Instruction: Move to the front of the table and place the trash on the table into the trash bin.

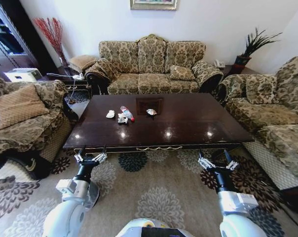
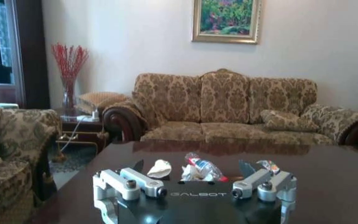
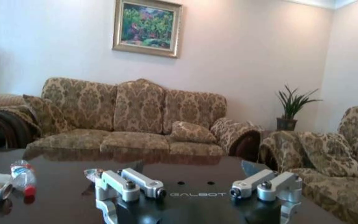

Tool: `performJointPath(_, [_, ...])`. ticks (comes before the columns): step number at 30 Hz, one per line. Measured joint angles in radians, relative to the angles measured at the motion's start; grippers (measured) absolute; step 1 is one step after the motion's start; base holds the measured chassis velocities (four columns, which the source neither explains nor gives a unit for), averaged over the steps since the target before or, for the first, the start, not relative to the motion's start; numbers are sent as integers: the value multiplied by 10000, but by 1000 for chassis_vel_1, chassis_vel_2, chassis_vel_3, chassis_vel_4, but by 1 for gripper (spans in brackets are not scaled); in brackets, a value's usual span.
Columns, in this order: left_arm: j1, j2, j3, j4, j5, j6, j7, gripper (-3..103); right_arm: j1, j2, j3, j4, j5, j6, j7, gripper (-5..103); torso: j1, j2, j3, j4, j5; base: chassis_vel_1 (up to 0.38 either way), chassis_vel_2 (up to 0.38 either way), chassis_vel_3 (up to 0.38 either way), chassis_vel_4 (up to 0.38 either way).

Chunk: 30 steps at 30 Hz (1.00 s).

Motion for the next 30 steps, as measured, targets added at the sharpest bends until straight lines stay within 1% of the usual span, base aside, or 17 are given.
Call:
performJointPath(4, [9, -39, 8, -307, -153, 344, 23, 100, -11, -197, 46, -56, 64, -143, 36, 100, 0, 0, 0, 1, 2, 0, 0, 0, 0])
performJointPath(8, [-49, -41, 18, -397, -101, 459, 39, 100, 33, -212, 30, -61, 33, -294, 71, 100, 0, 0, 0, 0, 2, 0, 0, 0, 0])
performJointPath(30, [62, -157, -30, -356, -22, 314, 104, 100, 171, -174, -36, -147, -246, -360, 155, 100, 0, 0, 0, 0, 1, 0, 0, 0, 0])
